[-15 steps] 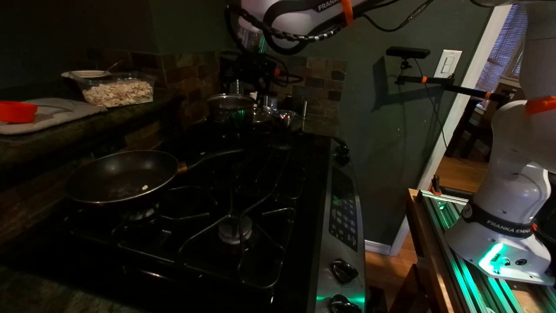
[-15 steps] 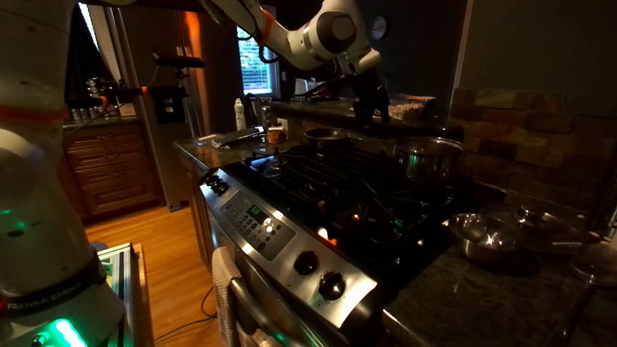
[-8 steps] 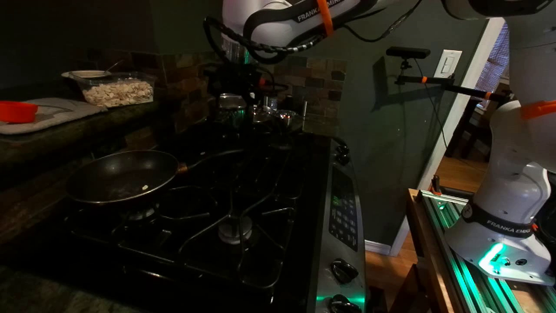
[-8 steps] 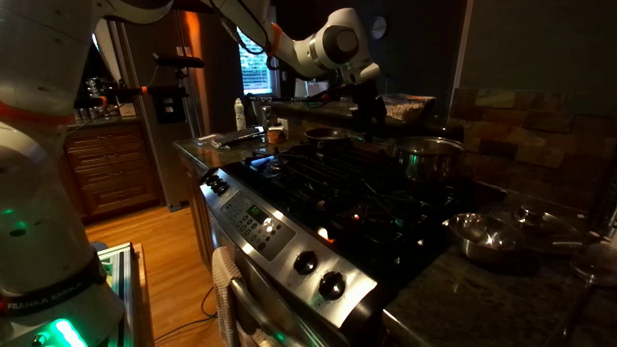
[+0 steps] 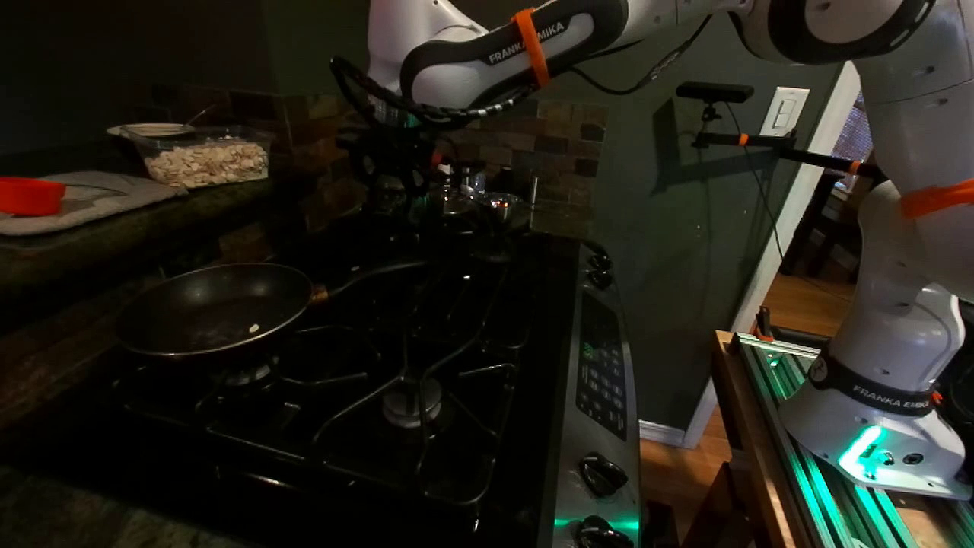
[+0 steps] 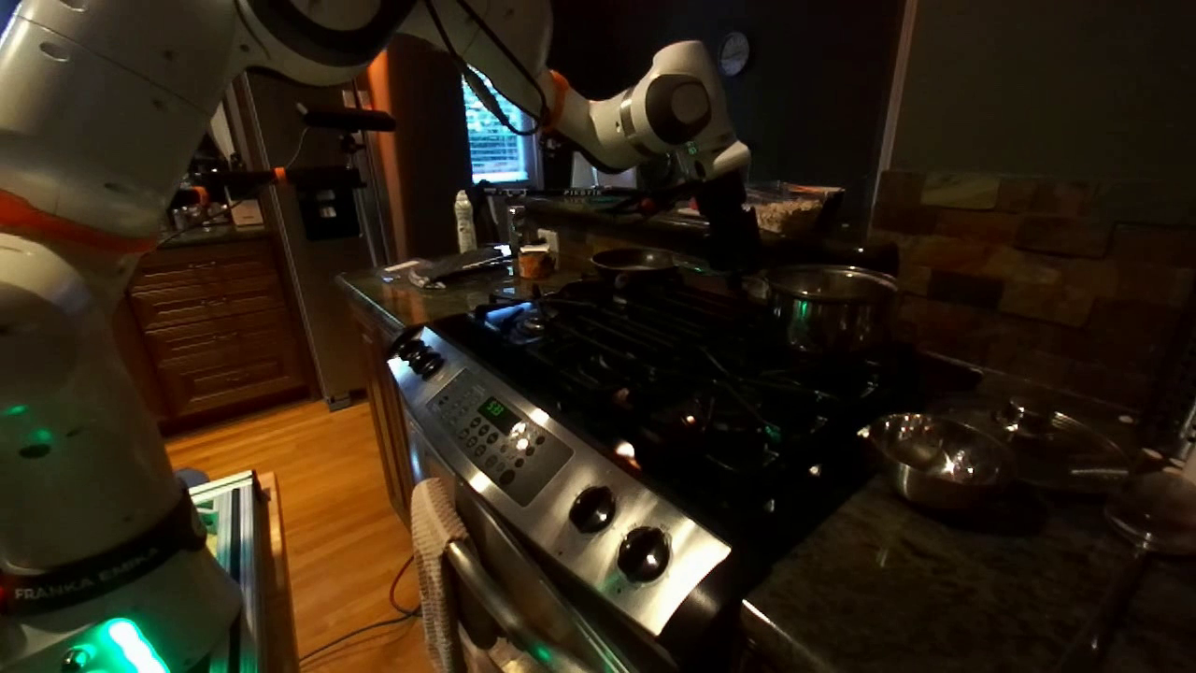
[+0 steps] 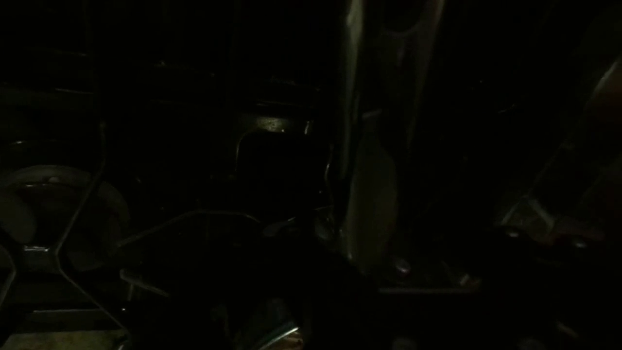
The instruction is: Move the pot to the left
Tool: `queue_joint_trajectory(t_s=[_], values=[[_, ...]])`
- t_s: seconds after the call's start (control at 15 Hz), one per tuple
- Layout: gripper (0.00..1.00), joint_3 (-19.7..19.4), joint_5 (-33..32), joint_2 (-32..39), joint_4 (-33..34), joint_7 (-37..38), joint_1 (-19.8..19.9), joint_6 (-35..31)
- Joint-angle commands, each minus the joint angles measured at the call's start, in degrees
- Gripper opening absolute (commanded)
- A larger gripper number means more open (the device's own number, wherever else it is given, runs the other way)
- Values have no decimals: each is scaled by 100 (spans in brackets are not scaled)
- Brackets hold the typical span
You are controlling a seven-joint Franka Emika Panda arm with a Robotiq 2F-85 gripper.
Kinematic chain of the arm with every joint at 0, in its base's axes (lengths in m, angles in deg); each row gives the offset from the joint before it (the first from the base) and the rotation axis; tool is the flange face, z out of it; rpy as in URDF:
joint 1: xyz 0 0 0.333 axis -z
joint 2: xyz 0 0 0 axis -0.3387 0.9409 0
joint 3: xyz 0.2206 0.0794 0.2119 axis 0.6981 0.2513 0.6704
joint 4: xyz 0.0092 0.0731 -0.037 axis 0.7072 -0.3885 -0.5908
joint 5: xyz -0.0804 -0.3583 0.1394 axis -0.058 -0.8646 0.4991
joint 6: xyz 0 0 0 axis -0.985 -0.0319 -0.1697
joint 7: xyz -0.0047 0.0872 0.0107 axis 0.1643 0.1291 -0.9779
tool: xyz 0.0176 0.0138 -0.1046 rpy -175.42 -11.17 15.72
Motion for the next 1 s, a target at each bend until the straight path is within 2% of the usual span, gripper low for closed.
queue_joint_trajectory(t_s=[0.0, 0.2, 0.27, 0.33, 0.4, 0.93], values=[[38, -137, 69, 299, 467, 92, -152, 328], [26, -172, 37, 323, 563, 114, -216, 502], [18, -186, 17, 304, 569, 137, -238, 561], [17, -186, 20, 295, 586, 129, -249, 598], [9, -196, 7, 282, 572, 135, -257, 637], [8, -219, -30, -203, -13, 162, -307, 733]])
